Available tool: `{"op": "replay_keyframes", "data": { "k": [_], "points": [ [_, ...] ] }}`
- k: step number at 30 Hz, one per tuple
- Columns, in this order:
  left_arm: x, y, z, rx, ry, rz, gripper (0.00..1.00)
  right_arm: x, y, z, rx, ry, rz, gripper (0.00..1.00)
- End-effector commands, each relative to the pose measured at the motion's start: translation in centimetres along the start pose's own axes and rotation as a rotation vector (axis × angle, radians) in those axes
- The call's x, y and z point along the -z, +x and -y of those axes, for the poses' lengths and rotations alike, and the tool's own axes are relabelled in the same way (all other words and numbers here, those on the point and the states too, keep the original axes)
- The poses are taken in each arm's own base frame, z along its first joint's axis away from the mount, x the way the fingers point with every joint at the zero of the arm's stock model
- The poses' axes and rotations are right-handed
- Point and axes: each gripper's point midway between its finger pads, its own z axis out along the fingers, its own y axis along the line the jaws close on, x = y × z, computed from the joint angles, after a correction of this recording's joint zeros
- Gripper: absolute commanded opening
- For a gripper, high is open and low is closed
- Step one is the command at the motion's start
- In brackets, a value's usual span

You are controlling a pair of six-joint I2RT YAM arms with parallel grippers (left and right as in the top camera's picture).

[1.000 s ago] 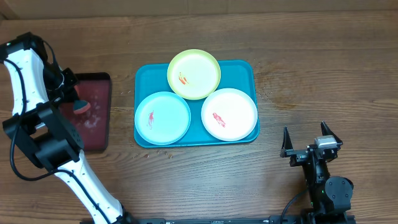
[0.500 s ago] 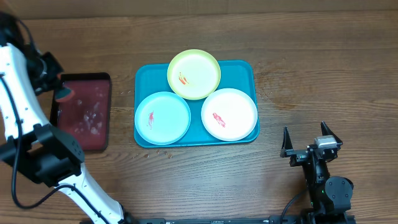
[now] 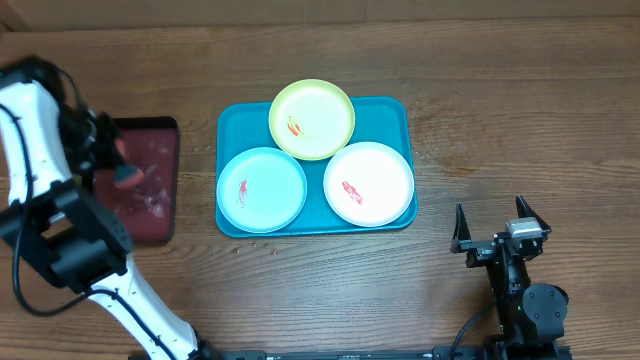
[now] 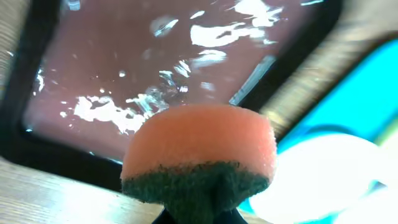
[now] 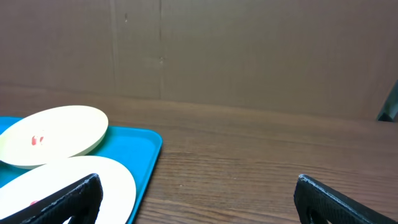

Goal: Clean dirty plates on tray and stack at the side
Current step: 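Carry the sponge to the light blue plate and release it there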

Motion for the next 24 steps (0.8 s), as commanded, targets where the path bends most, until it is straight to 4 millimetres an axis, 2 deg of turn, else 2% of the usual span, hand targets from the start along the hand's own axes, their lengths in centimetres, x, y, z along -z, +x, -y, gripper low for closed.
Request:
{"op": "replay_keyframes", "data": {
  "k": [1,3,5,10,13,18,21,24],
  "points": [
    [7.2,1.6,5.0,-0.167,0.195,0.154,0.04,0.0,0.1,-0.2,0.001,-0.008,0.006,1.0],
    [8.3,3.0,7.3,-0.242,0.266,0.159,0.04,0.0,0.1,-0.2,0.001,-0.008,0.006,1.0],
    [8.3,4.9,9.4,-0.328,0.305,0.125,0.04,0.0,0.1,-0.2,0.001,-0.007,0.006,1.0],
    [5.9,9.6,14.3,-0.52,0.288,0.005,0.04,0.0,0.1,-0.2,0.001,-0.007,0.006,1.0],
    [3.3,12.0,16.8,-0.618,0.241,-0.052,0.04,0.0,0.1,-0.2,0.001,-0.008,0.006,1.0],
    [-2.8,16.5,20.4,-0.707,0.169,-0.14,0.04,0.0,0.1,-0.2,0.001,-0.008,0.006,1.0],
    [-6.6,19.7,20.7,-0.774,0.115,-0.212,0.04,0.0,0.1,-0.2,0.001,-0.007,0.006,1.0],
    [-9.5,20.8,20.1,-0.741,0.032,-0.222,0.04,0.0,0.1,-0.2,0.001,-0.008,0.006,1.0]
  ]
}}
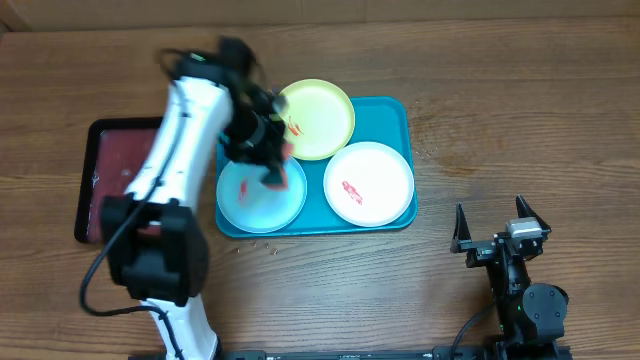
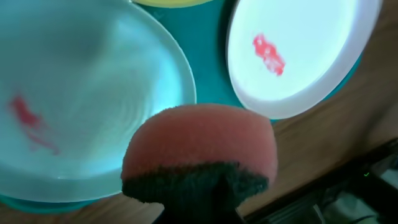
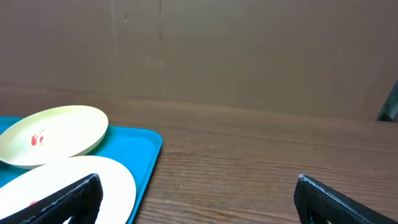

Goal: Clean dirty plates on tray and stack at the side
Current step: 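Carry the sponge to the light blue plate and release it there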

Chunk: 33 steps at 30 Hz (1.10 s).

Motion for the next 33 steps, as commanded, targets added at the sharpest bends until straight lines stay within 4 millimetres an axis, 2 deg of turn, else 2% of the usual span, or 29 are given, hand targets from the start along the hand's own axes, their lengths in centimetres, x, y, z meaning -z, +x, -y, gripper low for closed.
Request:
{"op": "replay_keyframes", "data": {
  "k": [1,5,10,15,17,18,19,20,22,24,26,30,31,32,33],
  "points": [
    [-3.3,1.3,-0.8,0.092,-0.087,-0.05,0.04,0.0,0.1,-0.2,0.001,-0.008,0.006,1.0],
    [-5.2,1.2,-2.6,0.173,-0.171,-0.028,0.04,0.0,0.1,-0.2,0.001,-0.008,0.006,1.0],
    [-6.0,0.2,-6.7,0.257,-0.334,0.059,0.04,0.0,0.1,-0.2,0.001,-0.008,0.006,1.0],
    [-7.7,-0.1,-6.3,0.261,-0.253,0.078,0.05,0.0,0.1,-0.2,0.001,-0.008,0.006,1.0],
    [-8.4,-0.5,-5.7,0.256,-0.202,0.092,0.12,0.0,0.1,-0.2,0.001,-0.008,0.006,1.0],
    [-8.6,-0.7,-5.5,0.252,-0.187,0.099,0.25,0.0,0.1,-0.2,0.001,-0.008,0.007,1.0],
    [-8.7,-0.8,-5.5,0.251,-0.186,0.103,0.5,0.0,0.1,-0.2,0.001,-0.008,0.006,1.0],
    [-8.7,-0.8,-5.5,0.25,-0.187,0.106,0.57,0.0,0.1,-0.2,0.001,-0.008,0.006,1.0],
    [-8.4,-1.0,-5.6,0.25,-0.186,0.112,0.58,0.0,0.1,-0.2,0.001,-0.008,0.006,1.0],
    [-7.4,-1.4,-5.7,0.262,-0.186,0.116,0.54,0.0,0.1,-0.2,0.001,-0.008,0.007,1.0],
    [-5.3,-2.0,-6.3,0.285,-0.202,0.134,0.54,0.0,0.1,-0.2,0.001,-0.008,0.006,1.0],
    [1.7,-3.8,-7.0,0.311,-0.196,0.216,0.52,0.0,0.1,-0.2,0.001,-0.008,0.006,1.0],
    [3.4,-4.0,-7.1,0.319,-0.193,0.24,0.43,0.0,0.1,-0.2,0.001,-0.008,0.006,1.0],
    [5.3,-4.3,-7.3,0.326,-0.191,0.272,0.38,0.0,0.1,-0.2,0.001,-0.008,0.006,1.0],
    [7.2,-4.5,-7.6,0.332,-0.189,0.306,0.38,0.0,0.1,-0.2,0.001,-0.008,0.006,1.0]
  ]
}}
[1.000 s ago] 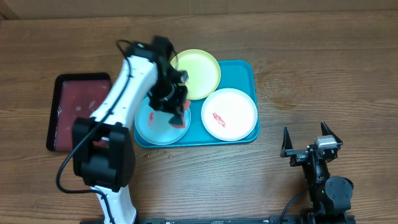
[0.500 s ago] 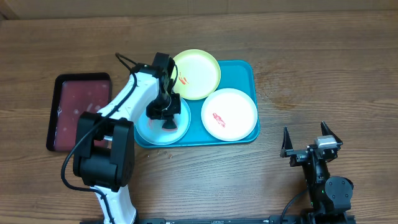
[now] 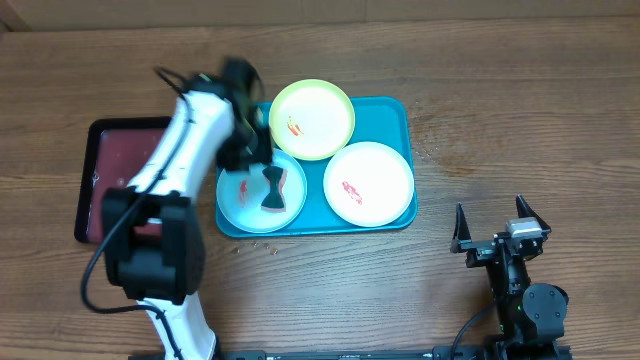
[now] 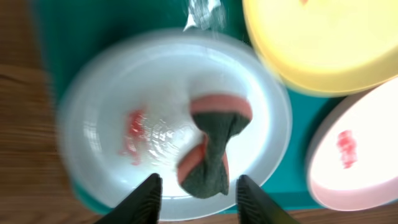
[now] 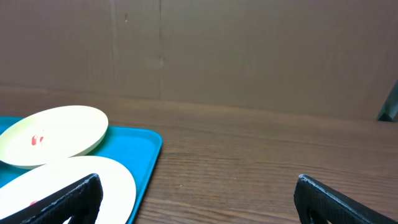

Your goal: Clean dirty plates on tray and stack at the side

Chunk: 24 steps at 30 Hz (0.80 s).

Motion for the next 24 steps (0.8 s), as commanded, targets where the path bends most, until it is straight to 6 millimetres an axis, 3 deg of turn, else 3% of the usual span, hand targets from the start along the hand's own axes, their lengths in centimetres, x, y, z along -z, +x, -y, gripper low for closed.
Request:
{"op": "replay_keyframes", "data": {
  "k": [1,2,4,6,11,16,18,20,24],
  "points": [
    [7.4,-3.5,-1.6,0.028,0.038,0.178,0.4,0.0,0.1,-0.2,0.001,-0.007,0.007,1.0],
    [8.5,-3.9,-2.0,0.042,0.044,0.203,0.45,0.0,0.1,-0.2,0.001,-0.008,0.007,1.0],
    [10.4,-4.6,-3.1,0.069,0.051,0.251,0.9,0.0,0.1,-0.2,0.001,-0.008,0.007,1.0],
    [10.9,-5.0,-4.2,0.096,0.05,0.269,0.98,0.0,0.1,-0.2,0.001,-0.008,0.007,1.0],
    [10.7,-5.8,-5.6,0.129,0.048,0.278,1.0,0.0,-0.1,-0.1,0.002,-0.006,0.016,1.0],
    [10.5,-5.9,-5.6,0.13,0.047,0.274,1.0,0.1,-2.5,0.2,-0.001,0.01,0.112,1.0],
    [10.5,-5.8,-5.6,0.13,0.046,0.273,1.0,0.5,-4.0,-1.8,0.002,-0.108,0.176,1.0],
    [10.5,-5.7,-5.6,0.131,0.046,0.267,1.0,0.9,-6.0,-2.1,0.01,-0.124,0.259,1.0],
    [10.4,-5.7,-5.5,0.13,0.049,0.266,1.0,3.8,-12.5,-2.7,0.05,-0.163,0.553,1.0]
  ]
}}
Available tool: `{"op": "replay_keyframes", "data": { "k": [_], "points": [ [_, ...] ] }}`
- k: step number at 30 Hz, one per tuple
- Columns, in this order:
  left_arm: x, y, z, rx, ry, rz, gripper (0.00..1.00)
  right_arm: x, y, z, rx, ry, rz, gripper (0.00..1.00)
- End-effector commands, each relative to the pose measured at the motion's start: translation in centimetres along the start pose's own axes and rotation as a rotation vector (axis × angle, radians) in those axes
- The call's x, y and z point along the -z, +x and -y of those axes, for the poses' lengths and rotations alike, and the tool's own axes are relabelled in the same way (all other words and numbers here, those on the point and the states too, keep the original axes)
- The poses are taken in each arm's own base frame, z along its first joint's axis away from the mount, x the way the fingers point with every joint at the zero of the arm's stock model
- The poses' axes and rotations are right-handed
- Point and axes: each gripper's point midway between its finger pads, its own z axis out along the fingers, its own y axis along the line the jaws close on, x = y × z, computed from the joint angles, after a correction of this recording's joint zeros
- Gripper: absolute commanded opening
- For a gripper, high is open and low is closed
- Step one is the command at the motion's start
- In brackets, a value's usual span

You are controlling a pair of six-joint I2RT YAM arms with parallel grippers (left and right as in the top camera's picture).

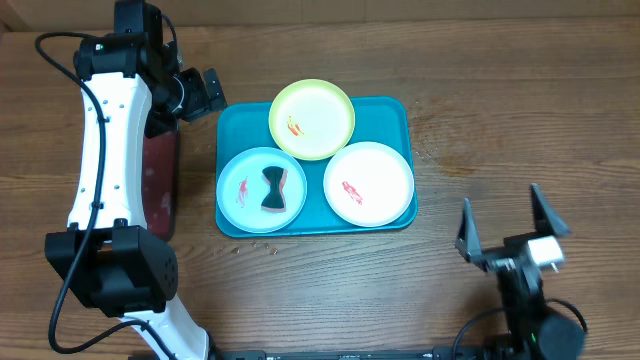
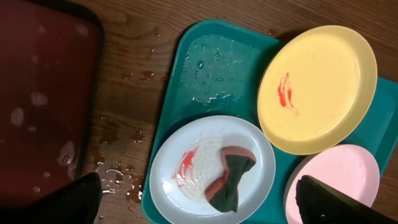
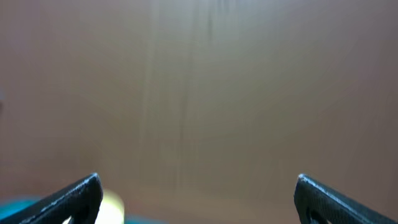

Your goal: Clean dirty plates on tray and stack at the side

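Note:
On the teal tray (image 1: 395, 110) lie three plates, each with a red smear: a yellow-green one (image 1: 312, 120) at the back, a pale blue one (image 1: 245, 190) front left and a pinkish white one (image 1: 368, 183) front right. An orange and dark green sponge (image 1: 272, 190) lies pinched on the blue plate. My left gripper (image 1: 200, 92) hangs open and bare high off the tray's far left corner. From its wrist view the sponge (image 2: 229, 177), blue plate (image 2: 186, 186) and yellow plate (image 2: 323, 87) show below. My right gripper (image 1: 503, 215) stands open and bare at the front right.
A dark red tray (image 1: 160, 190) holding water lies left of the teal tray, partly under my left arm. Water drops wet the wood (image 2: 124, 168) and the teal tray's corner (image 2: 208, 62). The right wrist view is blurred, showing a brown wall (image 3: 199, 81).
My left gripper, which was low and open over the blue plate, now sits high off the tray's far left corner. The sponge stays on the plate. My right gripper has lifted.
My left gripper held the sponge over the dark red water tray. Then it held it over the blue plate. After that the sponge lay on the plate with the fingers open above it, and now the gripper is away. The right arm kept still until now.

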Motion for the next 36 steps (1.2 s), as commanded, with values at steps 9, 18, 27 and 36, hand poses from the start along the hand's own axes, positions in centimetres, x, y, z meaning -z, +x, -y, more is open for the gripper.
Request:
{"op": "replay_keyframes", "data": {
  "k": [9,18,27,36],
  "points": [
    [-0.2,-0.2,0.2,-0.017,0.002,-0.001,1.0,11.4,-23.5,-1.7,0.194,-0.018,1.012,1.0],
    [-0.3,-0.1,0.3,-0.022,0.003,-0.003,1.0,1.4,-25.8,-0.3,0.186,-0.046,0.399,1.0],
    [-0.3,0.4,0.2,-0.019,-0.003,-0.021,1.0,-8.8,-18.0,-2.4,0.024,-0.316,-0.321,1.0],
    [-0.2,0.4,0.2,-0.019,-0.004,-0.024,1.0,-17.6,-12.5,-6.3,-0.517,-0.536,-0.513,1.0]
  ]
}}
